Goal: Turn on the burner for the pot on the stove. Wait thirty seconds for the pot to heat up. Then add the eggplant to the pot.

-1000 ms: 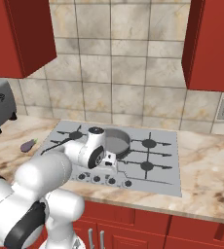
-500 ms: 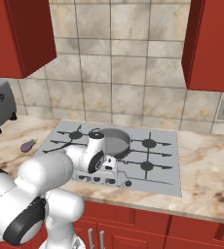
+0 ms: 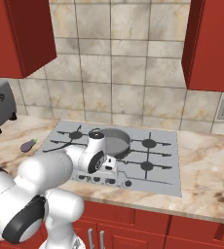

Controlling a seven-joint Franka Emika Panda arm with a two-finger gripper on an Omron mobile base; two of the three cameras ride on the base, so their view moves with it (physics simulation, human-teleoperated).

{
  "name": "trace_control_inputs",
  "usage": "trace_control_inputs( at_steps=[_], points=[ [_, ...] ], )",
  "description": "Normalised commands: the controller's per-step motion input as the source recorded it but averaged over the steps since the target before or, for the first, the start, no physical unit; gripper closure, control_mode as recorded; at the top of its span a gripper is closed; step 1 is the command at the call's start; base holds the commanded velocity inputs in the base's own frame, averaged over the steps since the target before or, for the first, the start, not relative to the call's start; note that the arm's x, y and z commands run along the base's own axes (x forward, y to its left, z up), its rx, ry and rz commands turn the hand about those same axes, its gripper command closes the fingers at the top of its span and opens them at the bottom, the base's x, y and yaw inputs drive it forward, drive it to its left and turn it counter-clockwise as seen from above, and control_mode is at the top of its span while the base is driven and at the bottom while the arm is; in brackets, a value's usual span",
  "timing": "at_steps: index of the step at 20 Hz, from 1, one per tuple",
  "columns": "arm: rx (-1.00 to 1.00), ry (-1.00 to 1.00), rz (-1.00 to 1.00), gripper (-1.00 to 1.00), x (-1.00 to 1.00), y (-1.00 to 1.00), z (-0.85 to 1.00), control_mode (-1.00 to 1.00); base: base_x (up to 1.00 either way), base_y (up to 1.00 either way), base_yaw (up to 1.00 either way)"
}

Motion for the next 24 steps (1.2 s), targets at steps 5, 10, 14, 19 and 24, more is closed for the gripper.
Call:
trace_control_inputs(
  at_steps=[5, 10, 14, 19, 24],
  points=[
    [0.00, 0.00, 0.00, -1.00, 0.19, 0.00, 0.00, -1.00, 0.00, 0.00, 0.00],
    [0.00, 0.00, 0.00, -1.00, 0.17, 0.00, 0.00, -1.00, 0.00, 0.00, 0.00],
    [0.00, -0.04, 0.00, -1.00, -0.01, 0.00, 0.00, -1.00, 0.00, 0.00, 0.00],
    [0.00, -0.12, 0.00, -1.00, -0.19, 0.00, 0.00, -1.00, 0.00, 0.00, 0.00],
    [0.00, 0.00, 0.00, -1.00, 0.00, 0.00, 0.00, -1.00, 0.00, 0.00, 0.00]
  ],
)
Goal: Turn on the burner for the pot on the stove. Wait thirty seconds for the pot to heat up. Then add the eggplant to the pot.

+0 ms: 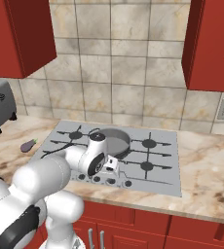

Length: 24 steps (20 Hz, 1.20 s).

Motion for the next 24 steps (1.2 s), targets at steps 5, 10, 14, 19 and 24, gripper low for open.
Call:
trace_control_inputs(
  at_steps=[5, 10, 14, 19, 24],
  points=[
    [0.00, 0.00, 0.00, -1.00, 0.00, 0.04, 0.00, -1.00, 0.00, 0.00, 0.00],
    [0.00, 0.00, 0.00, -1.00, 0.00, 0.17, -0.03, -1.00, 0.00, 0.00, 0.00],
    [0.00, 0.00, 0.00, -1.00, 0.00, 0.13, -0.05, -1.00, 0.00, 0.00, 0.00],
    [0.00, 0.00, 0.00, -1.00, 0.00, 0.00, 0.00, -1.00, 0.00, 0.00, 0.00],
    [0.00, 0.00, 0.00, -1.00, 0.00, 0.00, -0.12, -1.00, 0.00, 0.00, 0.00]
  ],
)
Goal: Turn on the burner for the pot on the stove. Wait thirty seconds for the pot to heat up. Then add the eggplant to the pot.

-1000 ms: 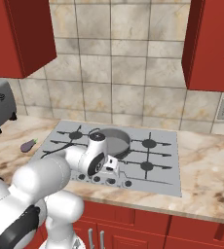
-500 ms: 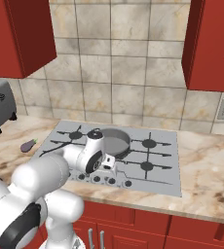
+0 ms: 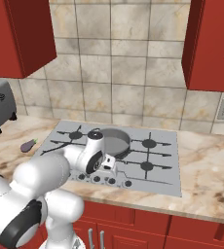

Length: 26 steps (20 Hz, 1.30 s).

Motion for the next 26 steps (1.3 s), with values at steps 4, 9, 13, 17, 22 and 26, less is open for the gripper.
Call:
trace_control_inputs(
  at_steps=[4, 9, 13, 17, 22, 26],
  points=[
    [0.00, 0.00, 0.00, -1.00, 0.00, 0.03, -0.18, -1.00, 0.00, 0.00, 0.00],
    [0.00, 0.00, 0.00, -1.00, 0.00, 0.15, -0.19, -1.00, 0.00, 0.00, 0.00],
    [-0.01, 0.00, 0.00, -1.00, 0.00, 0.46, -0.17, -1.00, 0.00, 0.00, 0.00],
    [-0.01, 0.00, 0.00, -1.00, 0.00, 0.09, -0.01, -1.00, 0.00, 0.00, 0.00],
    [0.00, -0.01, 0.00, -1.00, -0.08, -0.13, -0.08, -1.00, 0.00, 0.00, 0.00],
    [0.00, -0.04, 0.00, -1.00, -0.13, -0.45, -0.07, -1.00, 0.00, 0.00, 0.00]
  ],
)
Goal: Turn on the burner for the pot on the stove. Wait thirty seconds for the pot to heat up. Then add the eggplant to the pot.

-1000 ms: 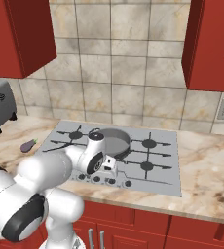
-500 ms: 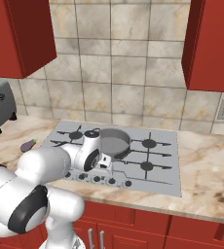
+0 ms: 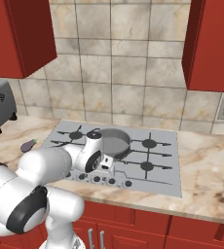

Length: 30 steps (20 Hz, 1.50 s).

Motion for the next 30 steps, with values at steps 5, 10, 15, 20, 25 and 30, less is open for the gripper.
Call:
trace_control_inputs(
  at_steps=[5, 10, 15, 20, 25, 30],
  points=[
    [0.00, 0.00, 0.00, -1.00, 0.00, -0.08, 0.00, -1.00, 0.00, 0.00, 0.00],
    [0.02, -0.01, 0.00, -1.00, 0.00, 0.00, 0.16, -1.00, 0.00, 0.00, 0.00],
    [0.00, -0.01, 0.00, -1.00, 0.00, 0.00, 0.09, -1.00, 0.00, 0.00, 0.00],
    [0.00, 0.00, 0.00, -1.00, 0.00, 0.00, -0.10, -1.00, 0.00, 0.00, 0.00],
    [0.00, 0.00, 0.00, -1.00, 0.00, -0.08, -0.15, -1.00, 0.00, 0.00, 0.00],
    [0.00, 0.00, 0.00, -1.00, 0.00, -0.03, 0.00, -1.00, 0.00, 0.00, 0.00]
  ],
)
